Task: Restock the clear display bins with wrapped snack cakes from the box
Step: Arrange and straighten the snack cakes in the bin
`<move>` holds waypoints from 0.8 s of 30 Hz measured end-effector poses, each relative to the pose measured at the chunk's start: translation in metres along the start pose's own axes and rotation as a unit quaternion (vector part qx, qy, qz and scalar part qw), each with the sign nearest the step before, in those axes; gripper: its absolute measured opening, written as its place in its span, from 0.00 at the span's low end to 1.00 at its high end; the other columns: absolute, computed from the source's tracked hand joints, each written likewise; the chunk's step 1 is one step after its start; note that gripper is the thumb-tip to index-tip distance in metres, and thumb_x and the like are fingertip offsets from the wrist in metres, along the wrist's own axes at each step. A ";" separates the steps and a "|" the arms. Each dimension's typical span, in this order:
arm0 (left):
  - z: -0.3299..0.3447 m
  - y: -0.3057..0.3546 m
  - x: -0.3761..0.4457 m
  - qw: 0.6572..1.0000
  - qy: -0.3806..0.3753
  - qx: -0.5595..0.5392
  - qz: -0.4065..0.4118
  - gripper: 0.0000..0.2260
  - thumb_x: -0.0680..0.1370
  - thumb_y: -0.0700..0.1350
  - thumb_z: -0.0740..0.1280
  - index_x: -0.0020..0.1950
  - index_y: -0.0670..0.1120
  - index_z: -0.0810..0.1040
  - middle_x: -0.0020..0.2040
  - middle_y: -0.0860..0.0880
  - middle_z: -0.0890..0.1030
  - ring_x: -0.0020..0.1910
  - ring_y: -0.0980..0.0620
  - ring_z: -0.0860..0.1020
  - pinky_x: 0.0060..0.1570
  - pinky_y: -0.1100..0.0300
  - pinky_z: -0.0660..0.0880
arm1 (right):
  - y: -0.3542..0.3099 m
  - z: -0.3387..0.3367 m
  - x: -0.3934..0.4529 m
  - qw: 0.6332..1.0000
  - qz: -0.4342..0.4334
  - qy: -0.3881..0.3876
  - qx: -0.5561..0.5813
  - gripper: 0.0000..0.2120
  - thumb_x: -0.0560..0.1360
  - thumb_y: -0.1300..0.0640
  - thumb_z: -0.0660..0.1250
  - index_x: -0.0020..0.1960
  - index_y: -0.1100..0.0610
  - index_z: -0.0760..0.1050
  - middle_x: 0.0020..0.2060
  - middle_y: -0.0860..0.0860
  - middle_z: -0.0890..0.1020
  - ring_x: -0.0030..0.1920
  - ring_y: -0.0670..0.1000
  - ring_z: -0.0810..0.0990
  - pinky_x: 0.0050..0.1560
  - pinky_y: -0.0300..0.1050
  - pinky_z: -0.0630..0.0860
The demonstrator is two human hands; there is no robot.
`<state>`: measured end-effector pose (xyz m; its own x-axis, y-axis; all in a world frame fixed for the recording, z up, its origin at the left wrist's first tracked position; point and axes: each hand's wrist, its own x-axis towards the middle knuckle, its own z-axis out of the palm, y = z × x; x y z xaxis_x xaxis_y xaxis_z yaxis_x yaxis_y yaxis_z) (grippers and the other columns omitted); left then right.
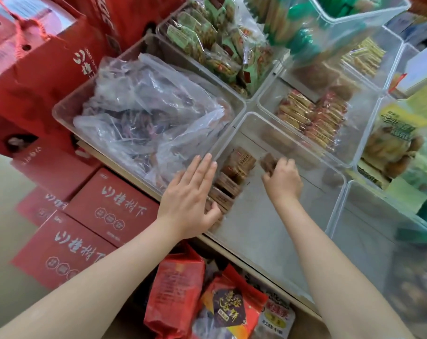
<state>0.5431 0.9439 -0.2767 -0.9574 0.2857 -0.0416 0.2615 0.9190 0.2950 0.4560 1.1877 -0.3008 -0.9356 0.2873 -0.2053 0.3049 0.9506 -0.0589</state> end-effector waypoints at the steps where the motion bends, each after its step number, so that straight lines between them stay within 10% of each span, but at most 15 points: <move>1: 0.000 0.000 0.000 1.000 0.002 0.002 0.002 0.37 0.75 0.58 0.58 0.81 0.43 0.58 0.82 0.45 0.55 0.81 0.46 0.54 0.75 0.45 0.63 | 0.003 0.001 0.004 0.999 0.021 -0.022 0.031 0.19 0.76 0.53 0.67 0.62 0.63 0.71 0.59 0.60 0.74 0.59 0.63 0.76 0.49 0.53 0.74; 7: -0.001 0.000 0.000 1.000 0.006 0.014 0.002 0.37 0.76 0.58 0.58 0.82 0.43 0.57 0.82 0.45 0.54 0.81 0.47 0.53 0.75 0.47 0.59 | -0.016 -0.002 0.017 0.987 0.015 -0.098 0.129 0.18 0.76 0.54 0.68 0.62 0.61 0.71 0.57 0.59 0.77 0.57 0.61 0.76 0.50 0.49 0.73; 11: -0.001 -0.001 0.001 1.000 0.005 0.016 0.000 0.37 0.76 0.58 0.58 0.82 0.44 0.56 0.83 0.46 0.53 0.82 0.48 0.52 0.76 0.49 0.58 | -0.028 -0.008 0.016 0.983 0.092 -0.127 0.092 0.10 0.76 0.51 0.65 0.41 0.55 0.67 0.40 0.52 0.80 0.45 0.57 0.78 0.40 0.44 0.71; 17: 0.000 0.000 0.000 1.000 0.021 0.006 0.002 0.36 0.75 0.57 0.58 0.81 0.42 0.59 0.82 0.45 0.57 0.81 0.46 0.56 0.74 0.47 0.64 | -0.018 0.001 0.024 0.964 0.068 -0.200 0.160 0.27 0.75 0.53 0.62 0.74 0.52 0.65 0.60 0.57 0.78 0.55 0.60 0.80 0.44 0.49 0.77; 24: 0.000 -0.001 0.000 1.000 0.023 0.010 0.004 0.36 0.75 0.58 0.58 0.81 0.42 0.60 0.82 0.45 0.57 0.81 0.46 0.56 0.73 0.48 0.64 | -0.041 0.009 0.035 0.934 0.093 -0.243 0.244 0.34 0.69 0.35 0.70 0.69 0.52 0.73 0.54 0.57 0.82 0.45 0.59 0.82 0.37 0.49 0.80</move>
<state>0.5429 0.9432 -0.2769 -0.9600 0.2800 0.0047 0.2704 0.9223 0.2761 0.4127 1.1576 -0.3138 -0.7030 0.2415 -0.6690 0.6097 0.6888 -0.3921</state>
